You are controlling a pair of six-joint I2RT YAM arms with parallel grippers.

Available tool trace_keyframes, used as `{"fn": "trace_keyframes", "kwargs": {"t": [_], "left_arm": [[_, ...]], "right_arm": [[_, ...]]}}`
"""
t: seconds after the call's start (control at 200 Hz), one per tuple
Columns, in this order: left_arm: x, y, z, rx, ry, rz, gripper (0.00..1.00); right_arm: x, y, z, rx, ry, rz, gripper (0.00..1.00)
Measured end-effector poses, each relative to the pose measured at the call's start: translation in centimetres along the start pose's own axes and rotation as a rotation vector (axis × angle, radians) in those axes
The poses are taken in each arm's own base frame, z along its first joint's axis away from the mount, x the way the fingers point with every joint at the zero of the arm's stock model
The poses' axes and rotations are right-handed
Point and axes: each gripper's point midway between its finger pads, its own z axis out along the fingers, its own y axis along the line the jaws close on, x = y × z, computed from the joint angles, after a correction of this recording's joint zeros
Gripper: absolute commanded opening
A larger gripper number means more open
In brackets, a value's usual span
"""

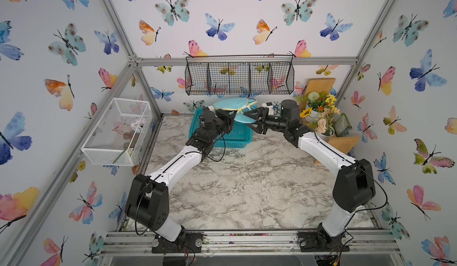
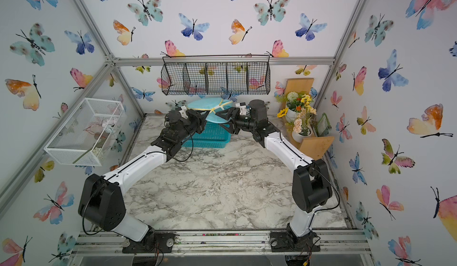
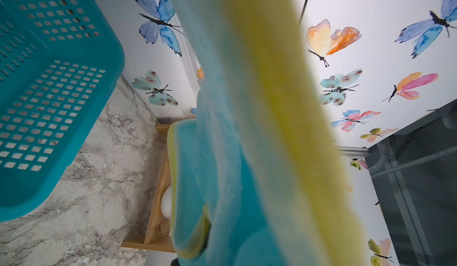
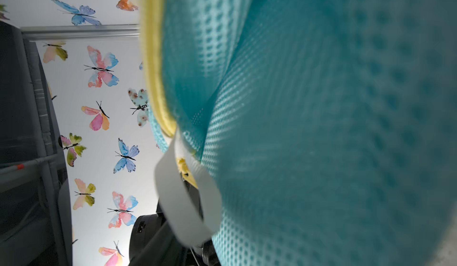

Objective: Turn the laundry bag inside out
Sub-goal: Turn over the laundry bag.

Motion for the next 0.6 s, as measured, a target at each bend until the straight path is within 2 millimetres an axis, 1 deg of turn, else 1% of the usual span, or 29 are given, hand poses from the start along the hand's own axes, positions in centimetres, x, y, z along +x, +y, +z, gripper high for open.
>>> {"fn": "trace_keyframes", "kwargs": {"t": [0.025, 0.055, 0.19, 0.255, 0.28, 0.315, 0.355, 0.395, 0.41, 0.43, 0.455, 0.48, 0.54, 0.601], "left_arm": [[-0.1, 0.0, 0.0, 0.003, -0.003, 0.001, 0.00], [-0.1, 0.0, 0.0, 0.006, -0.004, 0.002, 0.00], [0.1, 1.0, -0.2, -0.005, -0.002, -0.002, 0.00], [0.3, 1.7, -0.4, -0.014, 0.001, -0.007, 0.00], [0.3, 1.8, -0.5, -0.016, 0.002, -0.008, 0.01], [0.4, 1.9, -0.7, -0.018, 0.003, -0.008, 0.15], [0.5, 2.0, -0.8, -0.021, 0.010, -0.005, 0.44], [0.9, 2.1, -0.9, -0.026, 0.033, 0.002, 0.66], [1.2, 2.2, -1.1, -0.033, 0.051, 0.007, 0.77], [1.4, 2.4, -1.2, -0.040, 0.063, 0.012, 0.86], [2.2, 2.6, -1.5, -0.054, 0.096, 0.017, 0.94], [2.5, 2.8, -1.7, -0.064, 0.112, 0.022, 1.00], [3.3, 2.7, -2.4, -0.083, 0.152, 0.041, 0.99], [3.5, 1.6, -3.6, -0.080, 0.179, 0.062, 0.99]], "right_arm": [[-0.1, 0.1, 0.0, -0.003, -0.005, 0.000, 0.27], [-0.2, 0.2, 0.0, -0.005, -0.013, 0.002, 0.22], [-0.5, 0.6, 0.0, -0.023, -0.026, 0.009, 0.12], [-0.5, 0.6, 0.0, -0.024, -0.029, 0.011, 0.03], [-0.6, 0.5, 0.0, -0.025, -0.030, 0.011, 0.03], [-0.6, 0.4, 0.0, -0.022, -0.031, 0.007, 0.03], [-0.6, 0.2, 0.0, -0.017, -0.031, 0.002, 0.03], [-0.7, 0.2, -0.1, -0.010, -0.034, -0.013, 0.03], [-0.8, 0.2, -0.2, -0.008, -0.036, -0.019, 0.03], [-1.0, 0.3, -0.2, -0.002, -0.039, -0.035, 0.03], [-1.3, 0.4, -0.4, 0.008, -0.046, -0.054, 0.03], [-1.7, 0.6, -0.7, 0.018, -0.055, -0.073, 0.03], [-2.7, 0.8, -1.5, 0.047, -0.077, -0.120, 0.03], [-3.6, 0.9, -2.5, 0.082, -0.100, -0.172, 0.03]]}}
